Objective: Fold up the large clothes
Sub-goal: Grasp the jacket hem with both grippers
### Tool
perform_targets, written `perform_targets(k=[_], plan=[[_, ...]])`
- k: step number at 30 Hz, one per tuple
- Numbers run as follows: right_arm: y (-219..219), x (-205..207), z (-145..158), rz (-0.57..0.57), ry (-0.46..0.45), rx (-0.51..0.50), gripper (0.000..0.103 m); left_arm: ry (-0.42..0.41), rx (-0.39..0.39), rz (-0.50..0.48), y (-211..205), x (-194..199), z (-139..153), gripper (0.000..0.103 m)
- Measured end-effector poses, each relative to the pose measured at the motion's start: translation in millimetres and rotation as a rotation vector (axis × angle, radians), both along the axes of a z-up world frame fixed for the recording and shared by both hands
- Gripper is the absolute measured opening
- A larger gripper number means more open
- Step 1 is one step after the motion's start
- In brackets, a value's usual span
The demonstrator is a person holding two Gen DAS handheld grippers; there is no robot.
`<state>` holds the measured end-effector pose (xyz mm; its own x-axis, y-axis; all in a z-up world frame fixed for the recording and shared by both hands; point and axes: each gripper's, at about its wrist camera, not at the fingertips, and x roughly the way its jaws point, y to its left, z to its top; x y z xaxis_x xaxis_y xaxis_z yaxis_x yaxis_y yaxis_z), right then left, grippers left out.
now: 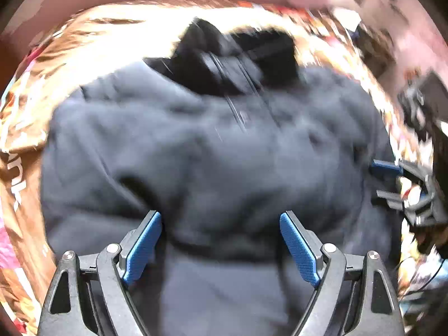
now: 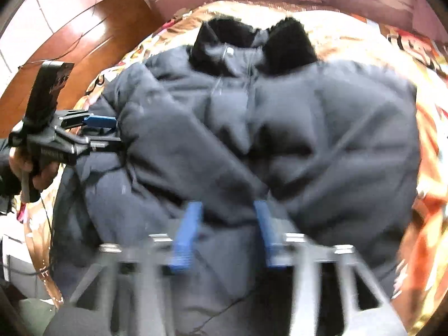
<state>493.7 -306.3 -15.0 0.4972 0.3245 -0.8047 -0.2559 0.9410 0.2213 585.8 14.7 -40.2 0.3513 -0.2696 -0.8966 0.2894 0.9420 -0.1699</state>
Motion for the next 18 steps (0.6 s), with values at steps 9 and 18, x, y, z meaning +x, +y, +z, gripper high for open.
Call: perform_targets(k=[9,18], plan=[[-39,121,42,-0.123,-0.072,0.000,0.068,-0.115,0.030,0.087,-7,132,31,0.085],[-12,266,49,-0.118,0.069,0.013,0.057,-0.034,0.071,0.054,-53,232,26,0.045]])
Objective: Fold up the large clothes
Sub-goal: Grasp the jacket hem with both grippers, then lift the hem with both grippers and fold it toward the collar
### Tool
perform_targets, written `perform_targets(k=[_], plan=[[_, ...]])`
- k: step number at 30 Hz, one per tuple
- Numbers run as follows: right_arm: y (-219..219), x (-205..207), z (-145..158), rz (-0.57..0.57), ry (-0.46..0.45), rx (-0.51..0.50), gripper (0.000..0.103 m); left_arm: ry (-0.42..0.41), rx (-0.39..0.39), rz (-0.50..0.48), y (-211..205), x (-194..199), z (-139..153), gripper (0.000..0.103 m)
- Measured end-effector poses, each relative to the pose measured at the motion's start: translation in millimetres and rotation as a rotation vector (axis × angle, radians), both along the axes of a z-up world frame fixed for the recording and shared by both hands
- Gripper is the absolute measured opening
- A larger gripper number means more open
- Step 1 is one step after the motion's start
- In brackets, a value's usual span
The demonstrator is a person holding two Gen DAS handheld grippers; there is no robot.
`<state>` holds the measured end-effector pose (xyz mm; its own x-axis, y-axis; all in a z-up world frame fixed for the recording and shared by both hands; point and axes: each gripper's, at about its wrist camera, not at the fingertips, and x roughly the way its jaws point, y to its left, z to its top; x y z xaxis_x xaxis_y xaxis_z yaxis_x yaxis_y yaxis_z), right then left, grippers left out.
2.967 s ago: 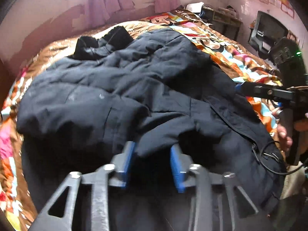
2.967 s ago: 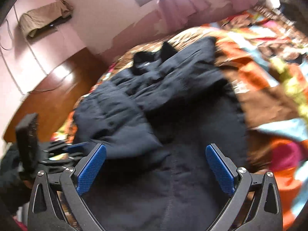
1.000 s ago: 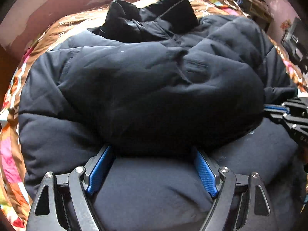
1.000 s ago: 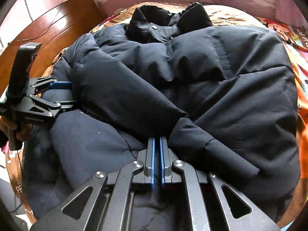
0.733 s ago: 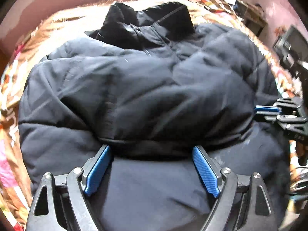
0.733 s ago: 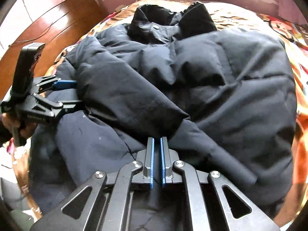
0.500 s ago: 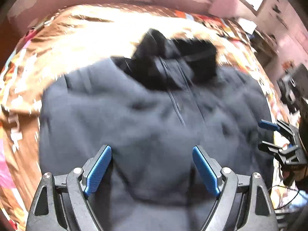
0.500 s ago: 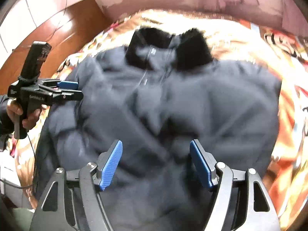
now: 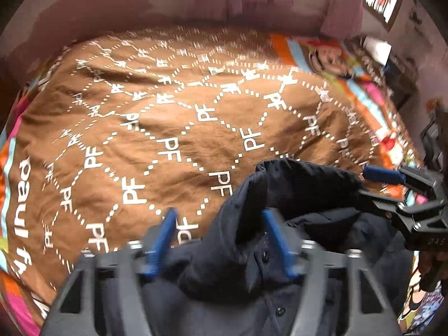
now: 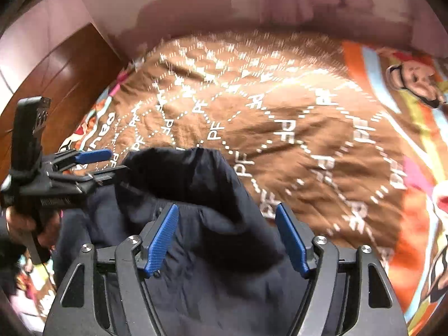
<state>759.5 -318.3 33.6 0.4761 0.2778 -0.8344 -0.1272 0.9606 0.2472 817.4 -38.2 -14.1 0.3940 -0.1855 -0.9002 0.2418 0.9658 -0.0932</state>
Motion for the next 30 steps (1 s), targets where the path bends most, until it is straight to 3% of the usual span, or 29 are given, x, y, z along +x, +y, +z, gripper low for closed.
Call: perform_targets(k=[4,8,10,14,17,19,24,27,30], plan=[[18,36,-17,0.017,0.087,-0.068,0.044,0.041,-0.035,0.011,-7,15,-5,0.016],[23,47,-29,0.008,0.135,-0.084,0.008,0.032,-0.089,0.037,-3,13,-2,0.005],[18,39,-22,-0.010,0.093,-0.050,0.006,-0.013,-0.163,0.041,5,5,6,0.005],[1,5,0,-0.017,-0.024,0.110,0.005,-0.067,-0.309,0.040,32,-16,26,0.004],[-10,-33,20,0.054,-0.099,0.190,0.005,-0.077,-0.412,0.006,50,-32,43,0.004],[-14,-58,28,0.110,-0.119,0.211,0.005,-0.071,-0.451,-0.071,55,-51,57,0.004],[-17,-103,19,0.231,-0.052,0.130,0.005,0.008,-0.403,-0.295,40,-96,62,0.004],[-24,-111,-3,0.235,0.033,0.104,0.005,0.113,-0.275,-0.412,20,-117,39,0.004],[-21,-114,-22,0.253,0.077,0.081,0.005,0.186,-0.104,-0.430,2,-120,5,0.004]])
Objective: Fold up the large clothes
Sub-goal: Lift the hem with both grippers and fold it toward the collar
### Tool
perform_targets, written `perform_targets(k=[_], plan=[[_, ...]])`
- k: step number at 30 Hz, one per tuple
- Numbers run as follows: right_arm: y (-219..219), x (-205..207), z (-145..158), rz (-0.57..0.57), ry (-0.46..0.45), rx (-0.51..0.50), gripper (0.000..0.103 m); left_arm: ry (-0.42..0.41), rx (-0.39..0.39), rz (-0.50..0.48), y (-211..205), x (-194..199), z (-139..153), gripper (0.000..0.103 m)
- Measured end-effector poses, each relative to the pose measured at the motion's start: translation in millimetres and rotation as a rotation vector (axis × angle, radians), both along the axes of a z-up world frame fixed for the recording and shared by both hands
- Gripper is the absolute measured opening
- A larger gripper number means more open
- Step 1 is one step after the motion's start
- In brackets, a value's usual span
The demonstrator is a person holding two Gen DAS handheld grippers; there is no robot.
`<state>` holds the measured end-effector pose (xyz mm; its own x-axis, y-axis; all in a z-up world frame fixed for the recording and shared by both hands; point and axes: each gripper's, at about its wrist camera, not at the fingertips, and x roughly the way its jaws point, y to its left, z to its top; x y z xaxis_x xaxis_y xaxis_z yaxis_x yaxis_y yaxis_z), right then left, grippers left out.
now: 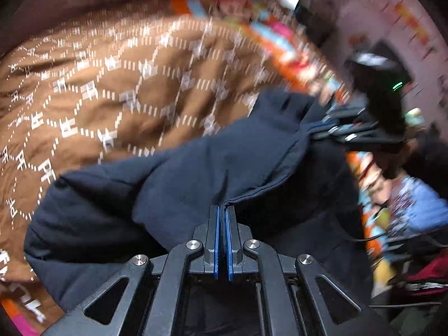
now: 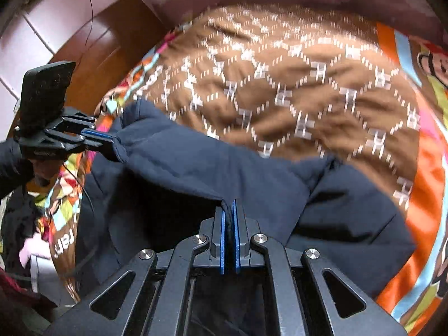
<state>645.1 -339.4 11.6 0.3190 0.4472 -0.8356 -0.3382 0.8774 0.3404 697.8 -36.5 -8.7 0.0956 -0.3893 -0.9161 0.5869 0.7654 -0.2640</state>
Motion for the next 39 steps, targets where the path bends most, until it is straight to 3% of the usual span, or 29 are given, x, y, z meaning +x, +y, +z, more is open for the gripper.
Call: perform_targets(k=[5,11,14,16,18,19,20,21,23,24,27,29,31,33,35,39], plan=[[23,10,-28,0.009,0.045,-0.075,0.005,0.042,0.163,0.021,-13,22,-44,0.004],[36,26,-65,-0.012,0.092,-0.113,0.005,0.045,0.252,0.021,-22,34,-84,0.005],[32,25,-70,-0.037,0.094,-0.084,0.005,0.021,0.211,0.047,-16,33,-85,0.006],[23,20,-63,-0.046,0.089,-0.028,0.006,-0.023,0.139,0.025,-5,20,-74,0.007],[10,13,-53,-0.059,0.110,0.039,0.010,-0.016,0.105,0.011,3,11,-65,0.012],[2,10,-45,-0.066,0.117,0.076,0.011,-0.015,0.102,0.002,6,7,-58,0.019],[-3,7,-38,-0.070,0.116,0.096,0.017,-0.031,0.102,-0.006,8,2,-47,0.024],[-8,4,-30,-0.073,0.111,0.108,0.029,-0.041,0.098,-0.011,8,-2,-41,0.024],[-17,0,-12,-0.086,0.078,0.125,0.044,-0.059,0.053,-0.031,7,-8,-21,0.025],[-22,2,-3,-0.096,0.058,0.135,0.044,-0.069,0.006,-0.035,6,-7,-8,0.025],[-38,21,10,-0.160,0.004,0.142,0.044,-0.091,-0.075,0.013,-3,7,9,0.046],[-41,41,6,-0.235,-0.007,0.151,0.044,-0.110,-0.142,0.084,-6,28,9,0.047],[-36,63,-7,-0.285,0.019,0.214,0.042,-0.079,-0.185,0.171,-8,50,-1,0.047],[-25,75,-22,-0.284,0.050,0.236,0.020,-0.023,-0.199,0.222,-13,65,-18,0.045],[-7,74,-35,-0.257,0.079,0.222,0.015,0.012,-0.180,0.212,-13,66,-34,0.031],[20,58,-49,-0.124,0.145,0.165,0.009,0.062,-0.130,0.092,-23,44,-54,0.024]])
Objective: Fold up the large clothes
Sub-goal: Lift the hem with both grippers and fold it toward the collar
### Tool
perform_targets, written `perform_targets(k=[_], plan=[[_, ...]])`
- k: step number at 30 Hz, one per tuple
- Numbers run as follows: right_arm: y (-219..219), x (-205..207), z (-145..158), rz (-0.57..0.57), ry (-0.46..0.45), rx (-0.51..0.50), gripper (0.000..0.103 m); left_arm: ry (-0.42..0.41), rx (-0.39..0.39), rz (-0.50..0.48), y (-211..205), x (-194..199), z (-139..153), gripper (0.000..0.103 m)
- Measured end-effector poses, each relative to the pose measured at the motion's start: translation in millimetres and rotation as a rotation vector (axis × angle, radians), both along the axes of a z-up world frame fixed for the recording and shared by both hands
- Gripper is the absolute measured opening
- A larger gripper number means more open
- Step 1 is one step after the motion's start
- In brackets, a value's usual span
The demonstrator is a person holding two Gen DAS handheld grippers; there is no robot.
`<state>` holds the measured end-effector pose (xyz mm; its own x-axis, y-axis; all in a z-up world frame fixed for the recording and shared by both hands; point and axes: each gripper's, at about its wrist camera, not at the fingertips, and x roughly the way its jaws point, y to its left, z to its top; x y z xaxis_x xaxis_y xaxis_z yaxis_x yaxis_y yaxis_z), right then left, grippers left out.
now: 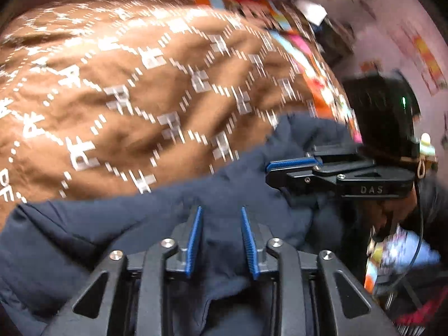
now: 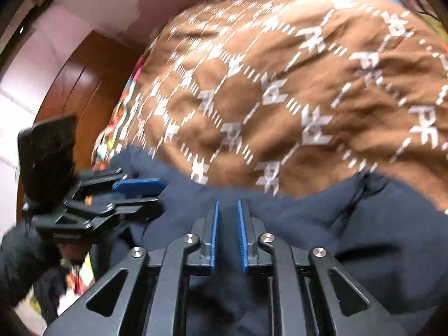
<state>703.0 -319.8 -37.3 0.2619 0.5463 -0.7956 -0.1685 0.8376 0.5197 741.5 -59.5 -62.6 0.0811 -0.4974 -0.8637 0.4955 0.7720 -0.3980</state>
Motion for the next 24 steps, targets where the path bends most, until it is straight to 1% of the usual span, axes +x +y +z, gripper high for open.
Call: perform_targets(k=[3,4,5,6,7,9,12,13,16,18,20,22,24], plan=[[15,-12,-8,0.104,0.052,-0.082,0.006,0.045,0.105,-0.096,-9,-13,-15,0.015],[19,-15,-13,0.131,0.071,-0.111,0.005,0.060,0.149,-0.113,-11,-16,-23,0.007],[20,-16,-16,0.138,0.081,-0.124,0.003,0.080,0.180,-0.116,-10,-16,-31,0.003],[20,-16,-21,0.136,0.096,-0.124,0.002,0.110,0.197,-0.110,-9,-16,-40,0.003],[21,-14,-26,0.133,0.112,-0.125,0.000,0.145,0.187,-0.086,-7,-13,-48,0.003],[29,-9,-39,0.144,0.148,-0.147,0.000,0.162,0.193,-0.064,-8,-12,-56,0.003],[43,-4,-52,0.160,0.154,-0.207,0.000,0.154,0.234,-0.037,-19,-11,-71,0.003],[46,-5,-54,0.155,0.148,-0.227,0.000,0.151,0.236,-0.023,-20,-11,-76,0.003],[55,-9,-61,0.132,0.099,-0.264,0.000,0.122,0.244,0.008,-22,-18,-84,0.004],[56,-15,-58,0.119,0.072,-0.270,0.000,0.075,0.238,0.024,-21,-27,-74,0.004],[52,-28,-44,0.099,0.037,-0.265,0.000,0.033,0.222,0.043,-15,-45,-65,0.003],[47,-41,-30,0.084,0.017,-0.287,0.000,-0.012,0.240,0.043,-12,-59,-56,0.003],[42,-49,-25,0.079,0.019,-0.310,0.000,-0.013,0.256,0.048,-11,-67,-56,0.003]])
